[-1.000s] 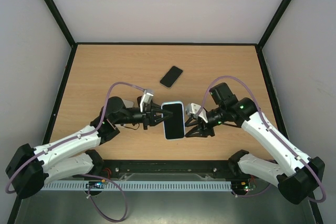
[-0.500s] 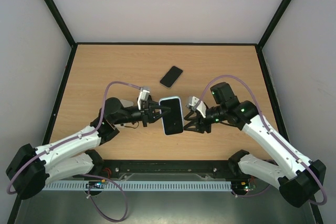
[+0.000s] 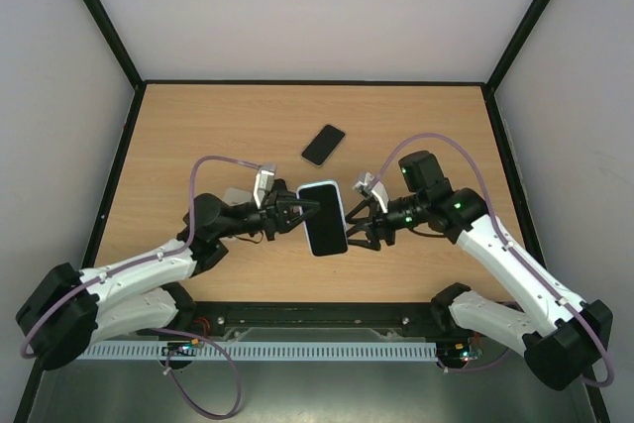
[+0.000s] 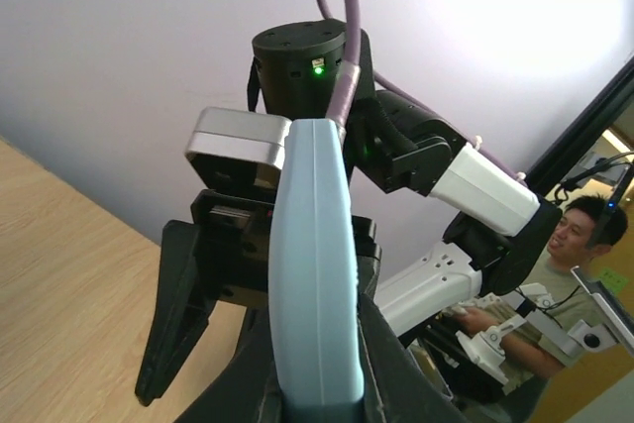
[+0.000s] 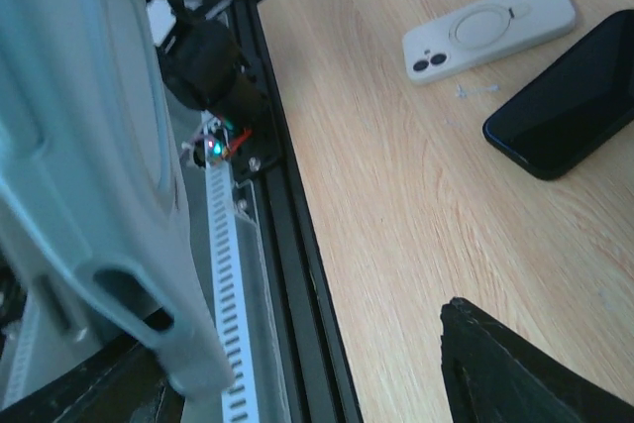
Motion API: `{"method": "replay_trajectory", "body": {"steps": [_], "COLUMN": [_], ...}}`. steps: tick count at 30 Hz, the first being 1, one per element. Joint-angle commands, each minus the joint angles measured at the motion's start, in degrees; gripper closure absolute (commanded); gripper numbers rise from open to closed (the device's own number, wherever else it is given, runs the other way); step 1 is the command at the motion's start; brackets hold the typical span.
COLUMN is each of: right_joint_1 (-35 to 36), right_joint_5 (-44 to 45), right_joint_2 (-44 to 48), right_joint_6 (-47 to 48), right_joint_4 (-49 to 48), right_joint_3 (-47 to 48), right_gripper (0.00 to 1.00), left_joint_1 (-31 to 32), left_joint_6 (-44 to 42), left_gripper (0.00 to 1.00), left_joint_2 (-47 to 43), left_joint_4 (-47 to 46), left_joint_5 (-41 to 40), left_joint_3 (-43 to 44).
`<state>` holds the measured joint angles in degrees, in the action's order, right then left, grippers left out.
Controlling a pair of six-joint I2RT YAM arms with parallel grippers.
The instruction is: Take the phone out of the phone case
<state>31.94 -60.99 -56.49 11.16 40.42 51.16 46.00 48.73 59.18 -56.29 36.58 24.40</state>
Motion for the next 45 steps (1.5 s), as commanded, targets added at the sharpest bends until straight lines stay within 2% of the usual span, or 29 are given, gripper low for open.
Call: {"method": "replay_trajectory", "body": {"steps": [1, 4, 6, 8, 10, 13, 15, 16, 18, 20, 22, 25, 27, 31, 34, 41, 42, 45], "right_joint_1": [0.5, 0.4, 0.4, 0.4, 0.4, 0.4, 0.2, 0.1, -0.2, -0.6, -1.2, -2.1, -3.0, -5.6, -7.7, -9.8, -10.0, -10.1], "right_joint_5": [-5.4, -4.6, -7.2, -10.4, -12.3, -13.7, -11.5, -9.5, -4.0, 1.9, 8.7, 16.8, 19.1, 21.5, 27.0, 31.5, 31.4, 30.8], "right_joint_2": [-0.3, 0.7, 1.3, 0.7, 0.3, 1.5, 3.3, 4.1, 5.6, 6.5, 7.2, 7.9, 8.1, 7.2, 5.3, -0.2, -1.3, -3.7], "right_joint_6": [-11.5, -14.3, -16.5, -16.9, -16.7, -18.0, -21.8, -23.9, -25.8, -27.5, -29.5, -33.1, -34.7, -38.4, -40.0, -41.5, -41.5, -41.5], "right_joint_4": [-16.9, -18.6, -20.2, -19.5, -18.1, -17.4, -18.4, -18.2, -15.7, -12.1, -9.1, -6.8, -7.5, -10.4, -11.5, -13.3, -13.3, -13.4], "right_joint_3": [2.6, 2.5, 1.9, 2.2, 2.4, 1.6, 0.6, 0.3, 0.1, -0.1, -0.7, -2.6, -4.5, -8.8, -10.3, -11.7, -11.7, -11.5], "right_gripper": [0.32, 0.29, 0.27, 0.32, 0.46, 0.74, 0.93, 0.97, 0.98, 0.98, 0.98, 0.98, 0.98, 0.98, 0.98, 0.98, 0.98, 0.98], "left_joint_1": [2.1, 2.1, 2.0, 2.1, 1.9, 0.7, -1.1, -1.9, -3.5, -4.4, -4.5, -4.2, -3.3, 2.4, 11.2, 27.3, 29.0, 32.3], "left_joint_6": [2.0, 2.2, 2.2, 2.3, 2.4, 1.8, 1.6, 1.4, 1.1, -0.6, -3.3, -6.6, -8.4, -15.1, -23.3, -38.6, -40.1, -44.7], "left_gripper": [0.97, 0.97, 0.98, 0.98, 0.97, 0.96, 0.93, 0.91, 0.84, 0.66, 0.54, 0.40, 0.35, 0.34, 0.35, 0.47, 0.47, 0.51], "left_joint_2": [4.1, 4.9, 6.0, 7.7, 9.3, 10.9, 11.7, 12.2, 12.5, 12.2, 11.4, 9.0, 7.0, 4.6, 6.0, 19.5, 21.5, 27.3], "left_joint_4": [-7.3, -8.6, -9.1, -9.9, -9.4, -5.8, -3.2, -2.5, -0.6, 2.3, 6.3, 12.4, 15.8, 25.3, 32.5, 40.3, 40.7, 39.8], "left_joint_5": [2.7, 1.0, 0.6, 0.0, -2.3, -6.3, -8.6, -9.3, -10.9, -12.8, -15.5, -21.3, -26.7, -40.9, -53.1, -68.9, -72.4, -76.4], "left_joint_3": [-0.5, -1.1, -1.1, -0.9, -0.5, 1.0, 2.9, 3.9, 5.8, 7.9, 9.9, 11.7, 11.5, 12.0, 13.9, 20.4, 21.9, 24.4]}}
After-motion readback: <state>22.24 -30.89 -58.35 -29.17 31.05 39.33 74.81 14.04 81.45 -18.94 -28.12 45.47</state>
